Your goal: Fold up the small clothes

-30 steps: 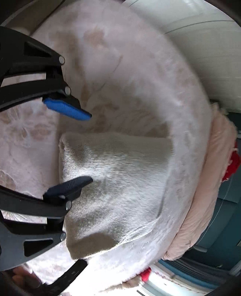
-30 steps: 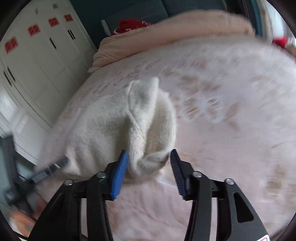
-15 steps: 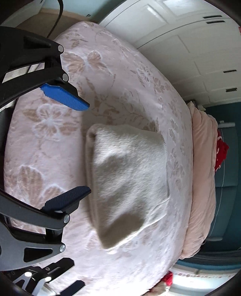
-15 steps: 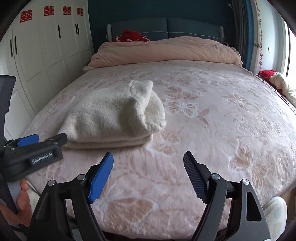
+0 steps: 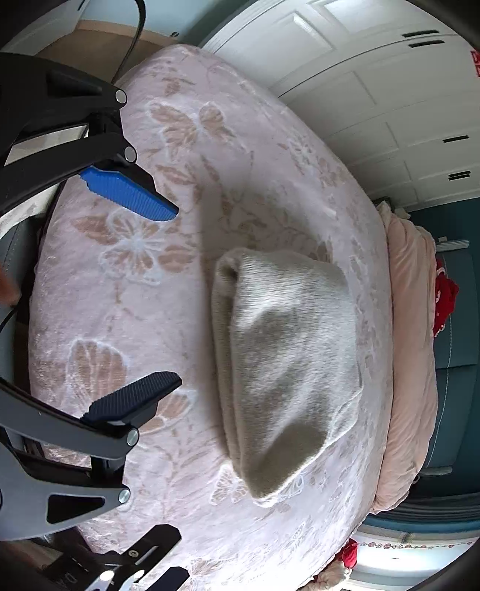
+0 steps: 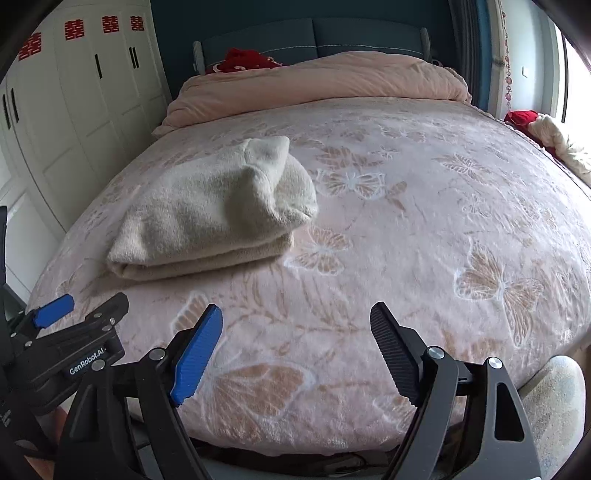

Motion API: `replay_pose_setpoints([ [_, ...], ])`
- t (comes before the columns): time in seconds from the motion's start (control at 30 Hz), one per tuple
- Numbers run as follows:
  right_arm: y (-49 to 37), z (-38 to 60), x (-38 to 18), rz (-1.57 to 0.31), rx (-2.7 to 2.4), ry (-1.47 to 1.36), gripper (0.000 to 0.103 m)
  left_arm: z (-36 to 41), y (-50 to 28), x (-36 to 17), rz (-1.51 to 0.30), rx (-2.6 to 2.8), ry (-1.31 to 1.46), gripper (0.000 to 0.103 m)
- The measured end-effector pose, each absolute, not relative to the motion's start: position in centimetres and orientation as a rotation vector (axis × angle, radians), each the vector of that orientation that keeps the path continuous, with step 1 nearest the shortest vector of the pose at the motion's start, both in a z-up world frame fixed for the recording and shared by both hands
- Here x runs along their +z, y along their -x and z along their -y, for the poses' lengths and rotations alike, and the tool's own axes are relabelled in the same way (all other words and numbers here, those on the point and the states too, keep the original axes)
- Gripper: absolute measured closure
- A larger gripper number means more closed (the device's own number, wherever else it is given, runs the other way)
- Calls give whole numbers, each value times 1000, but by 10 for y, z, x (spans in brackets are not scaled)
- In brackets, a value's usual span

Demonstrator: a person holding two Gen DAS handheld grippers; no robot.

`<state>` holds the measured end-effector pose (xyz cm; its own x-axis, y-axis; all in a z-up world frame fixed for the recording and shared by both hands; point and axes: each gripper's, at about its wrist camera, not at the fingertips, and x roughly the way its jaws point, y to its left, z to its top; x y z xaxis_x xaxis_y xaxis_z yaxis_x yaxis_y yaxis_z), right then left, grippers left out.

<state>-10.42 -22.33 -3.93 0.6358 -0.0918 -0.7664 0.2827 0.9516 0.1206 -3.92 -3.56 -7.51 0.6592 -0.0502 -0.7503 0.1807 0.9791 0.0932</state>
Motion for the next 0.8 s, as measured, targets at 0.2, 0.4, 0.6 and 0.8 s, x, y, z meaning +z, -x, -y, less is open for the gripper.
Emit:
replay_pose_setpoints([
  [0.2, 105, 219, -43, -868, -220, -228, 22, 34, 46, -84, -830, -143, -176, 22],
  [0.4, 107, 211, -48, -874, -224, -192, 22, 36, 53, -89, -801, -141, -192, 22],
  [0.6, 107, 204, -51, -882, -220, -171, 22, 32, 52, -90, -804, -137, -180, 22],
  [0.8, 106, 200, -53, -892, -216, -172, 22, 33, 55, -90, -792, -142, -195, 22],
])
